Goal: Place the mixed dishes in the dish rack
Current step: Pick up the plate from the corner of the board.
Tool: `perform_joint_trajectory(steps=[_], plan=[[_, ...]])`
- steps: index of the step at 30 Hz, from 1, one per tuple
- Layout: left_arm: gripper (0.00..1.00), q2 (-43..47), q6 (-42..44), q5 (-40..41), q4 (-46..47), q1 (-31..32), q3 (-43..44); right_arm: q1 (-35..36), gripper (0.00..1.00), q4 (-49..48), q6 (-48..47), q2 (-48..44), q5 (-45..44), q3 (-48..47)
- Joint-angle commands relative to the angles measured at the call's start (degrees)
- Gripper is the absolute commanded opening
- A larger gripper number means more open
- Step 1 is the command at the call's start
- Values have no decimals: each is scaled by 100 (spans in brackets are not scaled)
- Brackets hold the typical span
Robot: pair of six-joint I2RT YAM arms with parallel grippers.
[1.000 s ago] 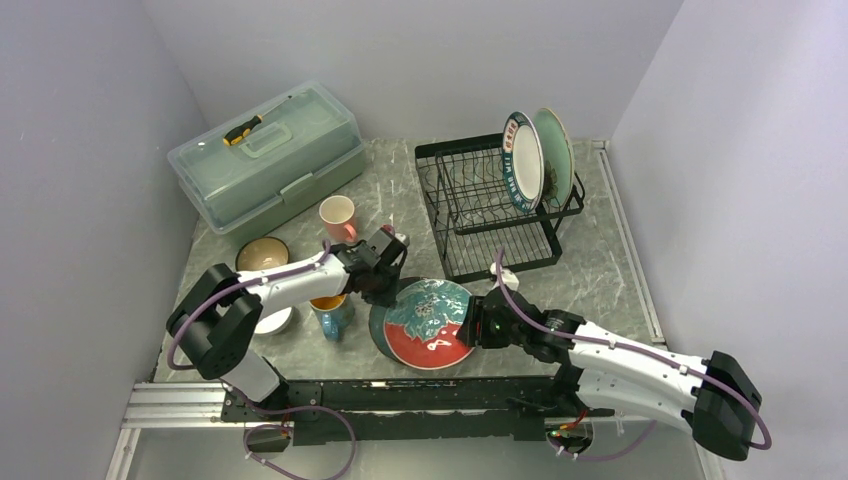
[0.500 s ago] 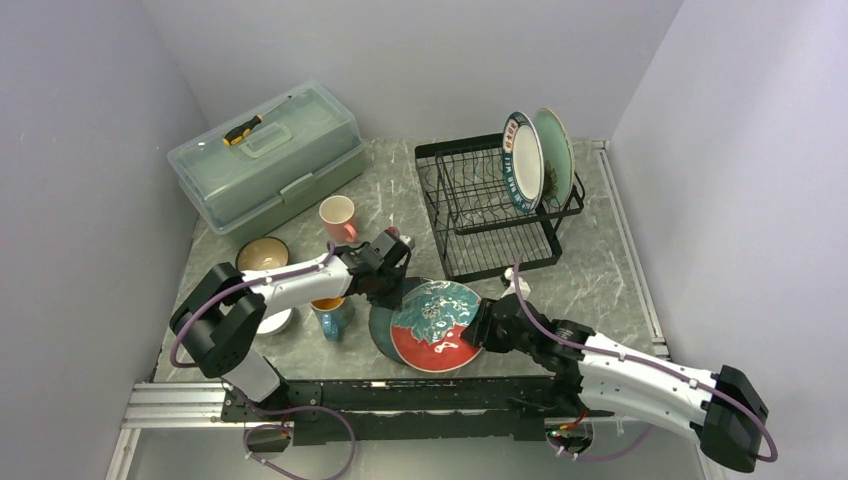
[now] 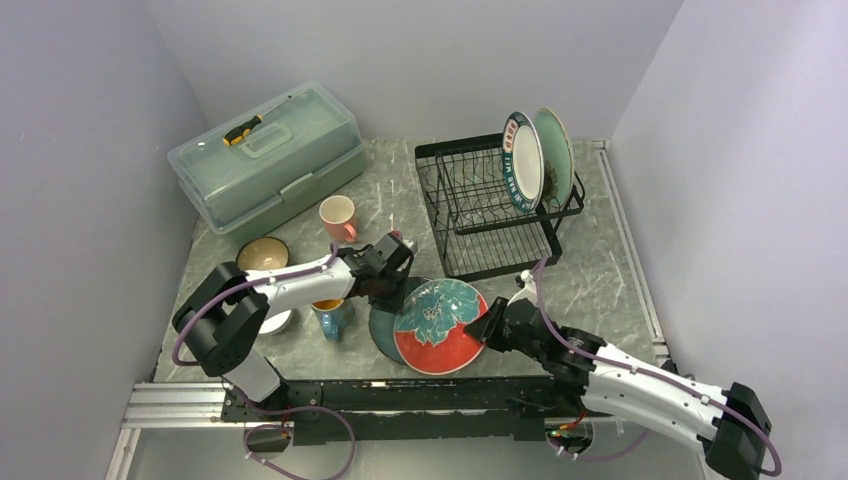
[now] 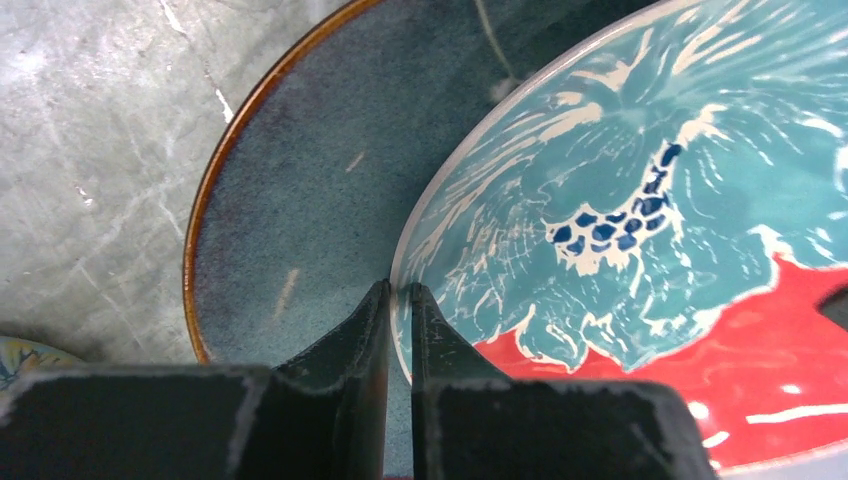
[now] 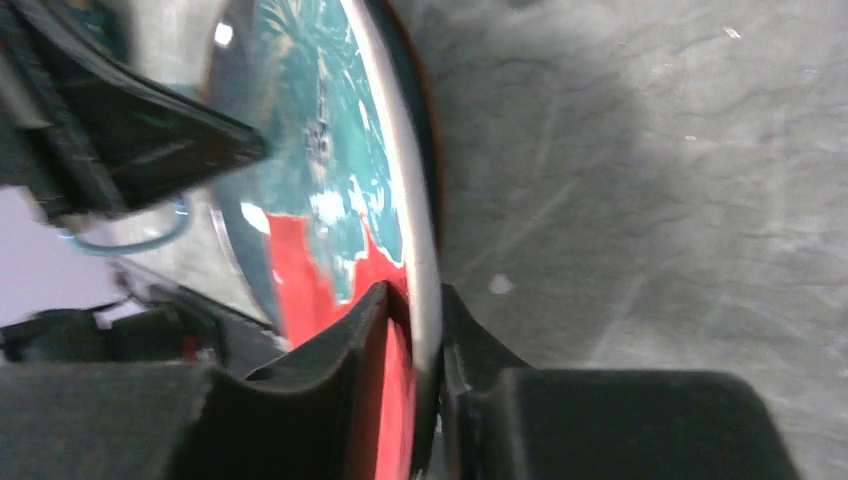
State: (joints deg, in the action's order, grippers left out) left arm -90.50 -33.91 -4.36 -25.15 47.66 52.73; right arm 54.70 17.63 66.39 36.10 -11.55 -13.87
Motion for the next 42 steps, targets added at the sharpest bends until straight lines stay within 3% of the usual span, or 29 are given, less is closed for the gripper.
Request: perform_joint_trajectory(steps=[1, 4, 13, 25, 35, 42], plan=[[11, -51, -148, -321, 155, 178, 10, 32, 14, -537, 68, -168, -6, -58], [11, -22, -155, -311, 163, 193, 1, 32, 0, -516, 59, -276, -46, -96], [13, 103, -99, -212, 24, 198, 85, 32, 0, -333, -56, -508, -122, -373], [51, 615, -142, 119, -329, 202, 208, 32, 0, 294, -463, -776, -244, -967], [66, 1348, 19, 416, -1035, 198, 728, 32, 0, 1254, -1518, -610, -321, -1906], [78, 2115, 223, 859, -1615, 200, 899, 32, 0, 2220, -2543, -167, -98, -3104]])
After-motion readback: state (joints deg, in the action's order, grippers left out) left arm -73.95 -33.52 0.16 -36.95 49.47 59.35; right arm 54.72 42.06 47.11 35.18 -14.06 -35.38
